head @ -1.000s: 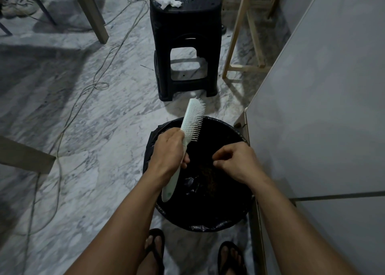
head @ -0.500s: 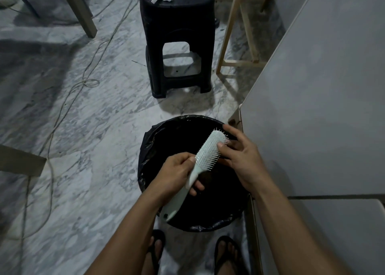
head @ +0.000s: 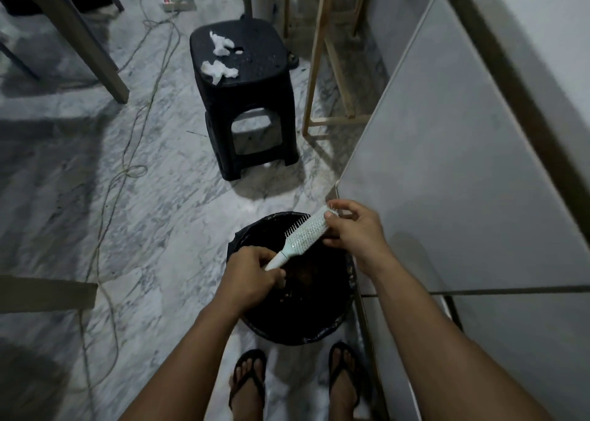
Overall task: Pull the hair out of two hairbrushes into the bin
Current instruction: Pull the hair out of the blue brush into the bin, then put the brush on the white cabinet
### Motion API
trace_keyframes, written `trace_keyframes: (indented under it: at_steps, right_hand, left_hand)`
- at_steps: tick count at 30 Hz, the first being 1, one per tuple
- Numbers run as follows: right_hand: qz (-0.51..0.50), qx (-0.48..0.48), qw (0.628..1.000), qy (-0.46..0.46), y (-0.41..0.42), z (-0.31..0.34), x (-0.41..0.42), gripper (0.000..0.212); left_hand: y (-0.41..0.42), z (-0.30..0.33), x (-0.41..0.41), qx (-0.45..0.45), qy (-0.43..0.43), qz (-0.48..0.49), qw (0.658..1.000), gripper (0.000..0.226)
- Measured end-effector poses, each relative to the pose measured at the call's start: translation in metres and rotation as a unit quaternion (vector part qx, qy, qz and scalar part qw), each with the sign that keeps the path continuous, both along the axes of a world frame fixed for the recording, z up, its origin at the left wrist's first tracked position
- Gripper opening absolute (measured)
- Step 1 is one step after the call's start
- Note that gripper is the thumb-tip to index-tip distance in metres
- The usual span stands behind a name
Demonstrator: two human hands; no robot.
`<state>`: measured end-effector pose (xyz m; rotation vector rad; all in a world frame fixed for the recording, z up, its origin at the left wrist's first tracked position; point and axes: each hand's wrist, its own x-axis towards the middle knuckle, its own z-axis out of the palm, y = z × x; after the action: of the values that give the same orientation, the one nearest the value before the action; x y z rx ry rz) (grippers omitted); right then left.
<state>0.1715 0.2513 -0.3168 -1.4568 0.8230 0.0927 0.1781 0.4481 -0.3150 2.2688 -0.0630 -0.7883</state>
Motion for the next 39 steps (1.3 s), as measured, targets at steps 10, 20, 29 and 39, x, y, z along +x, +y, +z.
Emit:
trace_keyframes:
  at_steps: [10,20,29,39]
  right_hand:
    - [-0.025,-0.104,0.994,0.027,-0.010,0.188,-0.005,0.016]
    - [-0.081,-0.216,0.973,0.009,-0.057,0.327,-0.064,0.023]
    - [-0.190,-0.237,0.952,0.038,-0.158,0.379,-0.157,0.020]
    - [-0.282,-0.243,0.924,0.086,-0.259,0.388,-0.270,0.016]
  left_hand:
    - [-0.003,0.184,0.020,-0.013,-0.071,-0.022,0.997,0.027]
    - [-0.063,0.303,0.005,-0.085,-0.129,-0.137,0.978,0.019]
    - [-0.181,0.348,-0.053,-0.137,-0.091,-0.244,0.956,0.021]
    - [-0.307,0.349,-0.148,-0.147,-0.112,-0.343,0.921,0.021]
